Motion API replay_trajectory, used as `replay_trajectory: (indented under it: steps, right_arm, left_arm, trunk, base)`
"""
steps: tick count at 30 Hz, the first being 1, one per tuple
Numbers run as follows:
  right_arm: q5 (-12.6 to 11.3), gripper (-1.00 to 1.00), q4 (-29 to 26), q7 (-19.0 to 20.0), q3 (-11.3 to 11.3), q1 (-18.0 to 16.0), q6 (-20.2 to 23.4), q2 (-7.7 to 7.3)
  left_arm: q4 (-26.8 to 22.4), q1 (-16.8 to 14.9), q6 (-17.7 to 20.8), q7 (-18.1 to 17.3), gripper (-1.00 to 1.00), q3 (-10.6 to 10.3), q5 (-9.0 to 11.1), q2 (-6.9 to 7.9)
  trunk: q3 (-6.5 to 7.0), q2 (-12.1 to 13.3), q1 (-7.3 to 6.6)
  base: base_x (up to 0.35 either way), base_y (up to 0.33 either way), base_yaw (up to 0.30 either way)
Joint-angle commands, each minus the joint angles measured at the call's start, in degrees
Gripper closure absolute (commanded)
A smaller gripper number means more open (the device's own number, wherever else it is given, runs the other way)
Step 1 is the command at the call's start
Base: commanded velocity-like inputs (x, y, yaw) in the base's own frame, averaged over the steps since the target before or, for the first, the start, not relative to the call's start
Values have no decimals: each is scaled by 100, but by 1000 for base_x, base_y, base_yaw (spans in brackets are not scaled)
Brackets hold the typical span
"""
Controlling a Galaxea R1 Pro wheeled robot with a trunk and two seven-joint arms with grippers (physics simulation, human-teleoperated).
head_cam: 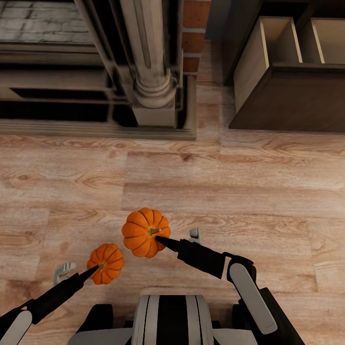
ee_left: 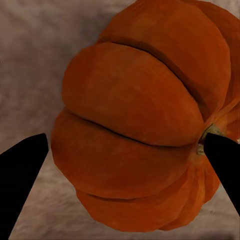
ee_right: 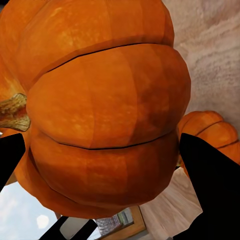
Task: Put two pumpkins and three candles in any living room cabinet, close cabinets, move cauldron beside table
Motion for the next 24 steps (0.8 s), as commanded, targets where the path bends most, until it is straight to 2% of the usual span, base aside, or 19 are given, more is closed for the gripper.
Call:
replay_trajectory:
  steps: [1, 22, 24]
  right_arm:
    - [-7, 100, -1, -16, 1, 0, 1, 0]
    - [-6, 100, -1, -16, 18, 0, 1, 3]
    - [-8, 100, -1, -16, 18, 0, 1, 4]
  left_arm:
    - [1, 1, -5, 0, 100, 0, -18, 0]
    - [-2, 1, -57, -9, 100, 7, -27, -44]
    - [0, 1, -56, -9, 100, 7, -27, -44]
  trunk:
    - [0, 0, 0]
    - [0, 0, 0]
    - [44, 3, -5]
  base:
    - [0, 0, 0]
    - [0, 0, 0]
    - [0, 0, 0]
